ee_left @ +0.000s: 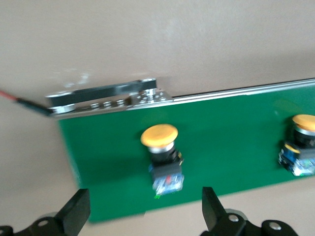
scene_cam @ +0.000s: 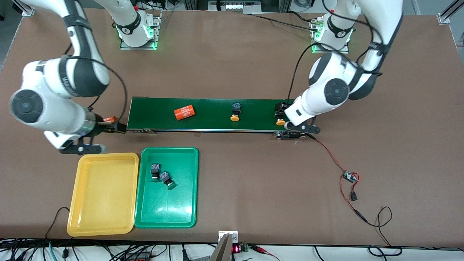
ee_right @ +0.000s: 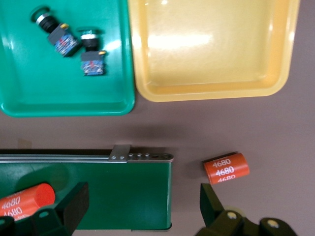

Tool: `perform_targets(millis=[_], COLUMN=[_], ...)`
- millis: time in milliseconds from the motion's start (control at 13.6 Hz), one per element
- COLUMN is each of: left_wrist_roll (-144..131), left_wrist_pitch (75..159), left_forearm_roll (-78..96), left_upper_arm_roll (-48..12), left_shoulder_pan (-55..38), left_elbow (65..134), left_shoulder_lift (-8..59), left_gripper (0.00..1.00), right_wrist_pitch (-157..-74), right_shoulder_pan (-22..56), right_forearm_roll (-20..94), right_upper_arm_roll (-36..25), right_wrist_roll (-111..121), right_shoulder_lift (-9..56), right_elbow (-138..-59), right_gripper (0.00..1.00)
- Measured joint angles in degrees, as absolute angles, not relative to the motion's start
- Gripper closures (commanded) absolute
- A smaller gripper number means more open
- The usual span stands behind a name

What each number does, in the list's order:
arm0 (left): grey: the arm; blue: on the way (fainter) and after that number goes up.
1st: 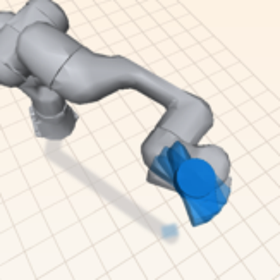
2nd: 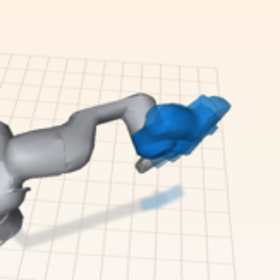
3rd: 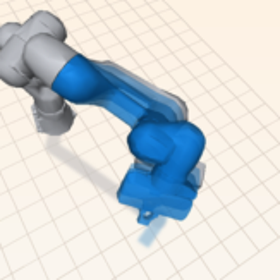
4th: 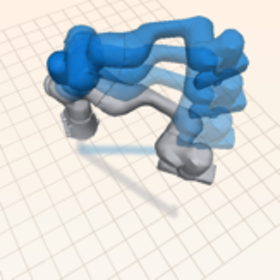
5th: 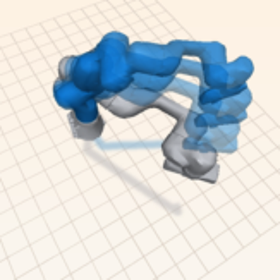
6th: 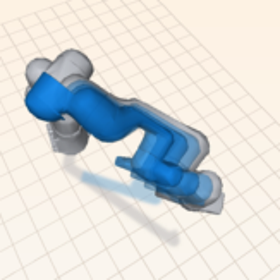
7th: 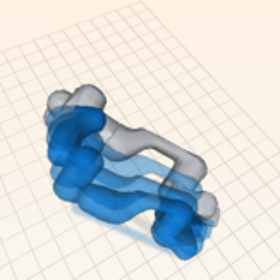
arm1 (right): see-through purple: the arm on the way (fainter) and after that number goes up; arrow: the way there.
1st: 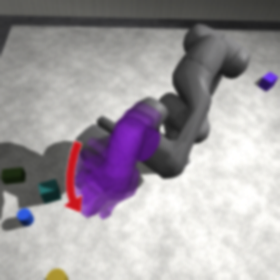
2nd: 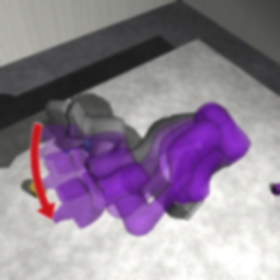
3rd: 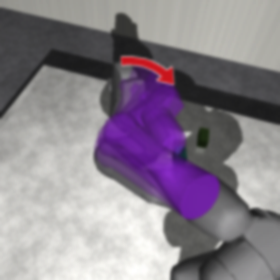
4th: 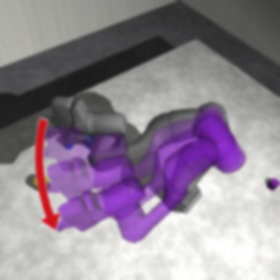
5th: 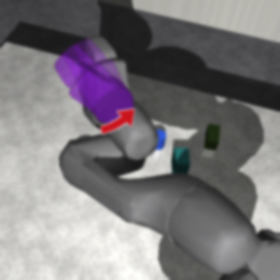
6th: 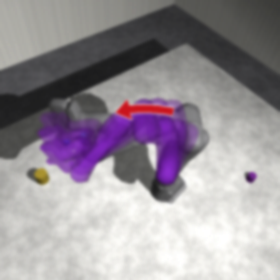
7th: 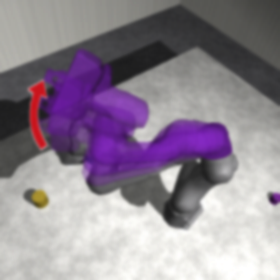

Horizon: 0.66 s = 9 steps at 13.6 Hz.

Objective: Sort buttons by color to trays
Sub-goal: 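Set the yellow button on the belt while the right gripper moves to the belt, then move the right gripper along the belt above a yellow button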

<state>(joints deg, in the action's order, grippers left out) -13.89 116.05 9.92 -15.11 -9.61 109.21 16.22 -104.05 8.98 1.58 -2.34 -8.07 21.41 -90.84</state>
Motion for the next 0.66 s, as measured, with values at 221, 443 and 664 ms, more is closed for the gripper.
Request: perform_targets(millis=[221,443,664], left_wrist_roll=[-13.88,-13.84,-13.53], left_wrist_pitch=[107.48,98.43,88.59], left_forearm_roll=[8.82,1.02,-0.66], left_upper_arm_roll=[-11.04,-10.01,-8.99], left_shoulder_pan=[-11.40,-10.85,-9.44], left_elbow=[106.16,105.13,100.99], left_shoulder_lift=[10.35,5.22,1.89], left_gripper=[0.00,0.00,0.00], right_wrist_pitch=[-104.10,-106.02,-108.70], right_shoulder_pan=[8.15,8.88,11.33], right_forearm_roll=[2.11,6.60,9.11], right_upper_arm_roll=[-2.45,-2.21,-1.45], right_wrist_roll=[-8.16,-10.86,-17.35], right_shoulder_lift=[21.30,21.32,21.72], right_elbow=[-90.77,-90.83,-91.97], right_gripper=[0.00,0.00,0.00])
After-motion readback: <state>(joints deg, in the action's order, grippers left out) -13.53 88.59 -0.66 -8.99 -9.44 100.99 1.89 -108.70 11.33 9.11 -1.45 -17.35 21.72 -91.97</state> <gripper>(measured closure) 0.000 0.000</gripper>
